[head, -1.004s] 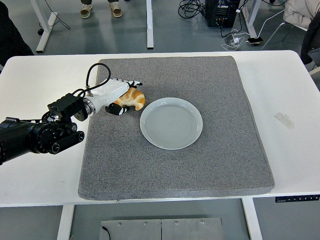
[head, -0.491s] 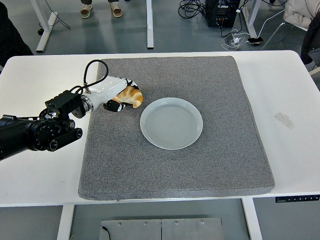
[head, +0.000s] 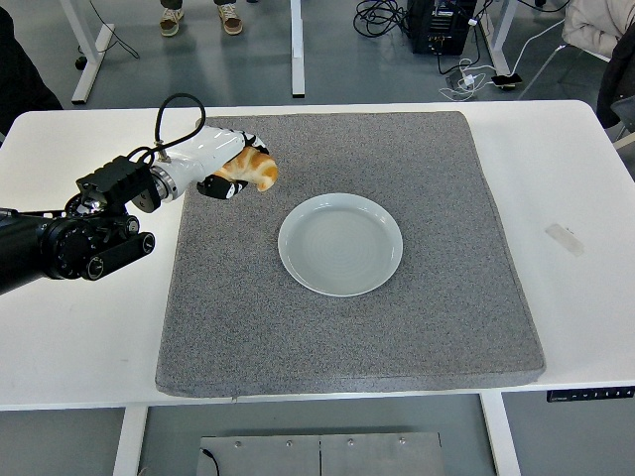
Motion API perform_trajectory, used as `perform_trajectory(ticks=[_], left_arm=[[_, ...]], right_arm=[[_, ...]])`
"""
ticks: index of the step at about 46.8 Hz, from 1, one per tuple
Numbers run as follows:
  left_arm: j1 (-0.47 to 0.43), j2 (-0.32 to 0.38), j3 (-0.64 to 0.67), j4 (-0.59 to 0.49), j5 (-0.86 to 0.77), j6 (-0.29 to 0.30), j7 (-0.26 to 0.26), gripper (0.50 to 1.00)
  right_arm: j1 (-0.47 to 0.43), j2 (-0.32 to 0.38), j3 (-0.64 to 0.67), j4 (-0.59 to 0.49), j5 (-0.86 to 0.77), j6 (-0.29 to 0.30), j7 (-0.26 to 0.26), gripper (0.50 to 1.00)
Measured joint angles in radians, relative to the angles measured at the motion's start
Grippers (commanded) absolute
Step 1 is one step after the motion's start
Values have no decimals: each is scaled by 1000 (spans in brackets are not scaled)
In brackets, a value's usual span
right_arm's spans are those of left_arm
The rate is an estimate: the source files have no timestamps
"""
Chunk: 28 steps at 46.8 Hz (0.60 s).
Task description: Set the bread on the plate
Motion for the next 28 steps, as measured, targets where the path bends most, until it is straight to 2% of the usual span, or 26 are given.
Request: perform_trajectory(ticks=[28], left_arm=[[-149,53,-14,-12,0,-1,-4,500]], right_arm=[[0,0,0,0,0,0,0,1000]])
